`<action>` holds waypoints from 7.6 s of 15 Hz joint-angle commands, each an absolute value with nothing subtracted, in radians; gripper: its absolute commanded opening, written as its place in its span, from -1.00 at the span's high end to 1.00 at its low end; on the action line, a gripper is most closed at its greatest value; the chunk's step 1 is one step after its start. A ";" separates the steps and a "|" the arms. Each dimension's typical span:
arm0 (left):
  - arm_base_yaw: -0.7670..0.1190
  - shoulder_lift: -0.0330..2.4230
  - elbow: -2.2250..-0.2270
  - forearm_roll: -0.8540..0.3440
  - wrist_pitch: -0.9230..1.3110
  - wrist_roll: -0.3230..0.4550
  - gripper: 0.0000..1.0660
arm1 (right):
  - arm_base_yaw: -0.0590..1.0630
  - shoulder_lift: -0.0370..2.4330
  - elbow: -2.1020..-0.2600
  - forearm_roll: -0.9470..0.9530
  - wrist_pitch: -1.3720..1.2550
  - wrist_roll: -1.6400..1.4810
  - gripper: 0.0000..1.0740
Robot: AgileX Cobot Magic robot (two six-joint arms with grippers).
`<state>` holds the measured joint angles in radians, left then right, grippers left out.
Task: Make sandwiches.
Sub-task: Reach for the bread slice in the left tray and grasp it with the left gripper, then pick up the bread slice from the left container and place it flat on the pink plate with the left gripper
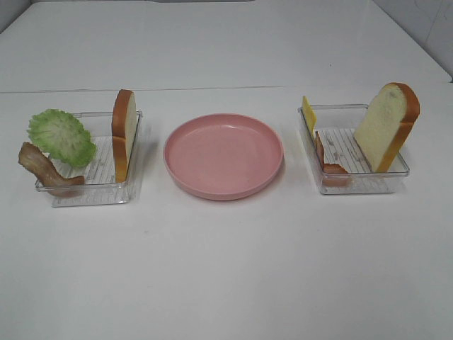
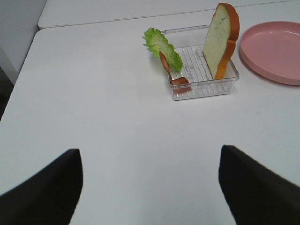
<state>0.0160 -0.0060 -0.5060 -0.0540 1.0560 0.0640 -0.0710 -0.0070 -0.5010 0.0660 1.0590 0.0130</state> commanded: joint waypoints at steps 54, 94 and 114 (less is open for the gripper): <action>-0.204 1.729 -1.505 -0.071 1.093 -0.212 -0.44 | -0.078 -0.020 -0.498 0.070 1.053 0.006 -0.41; -0.333 2.060 -1.883 -0.547 0.926 -0.086 1.00 | -0.078 -0.020 -0.498 0.073 1.053 0.006 -0.41; -0.341 2.420 -1.883 -0.991 0.857 0.151 0.96 | -0.078 -0.020 -0.498 0.077 1.053 0.006 -0.41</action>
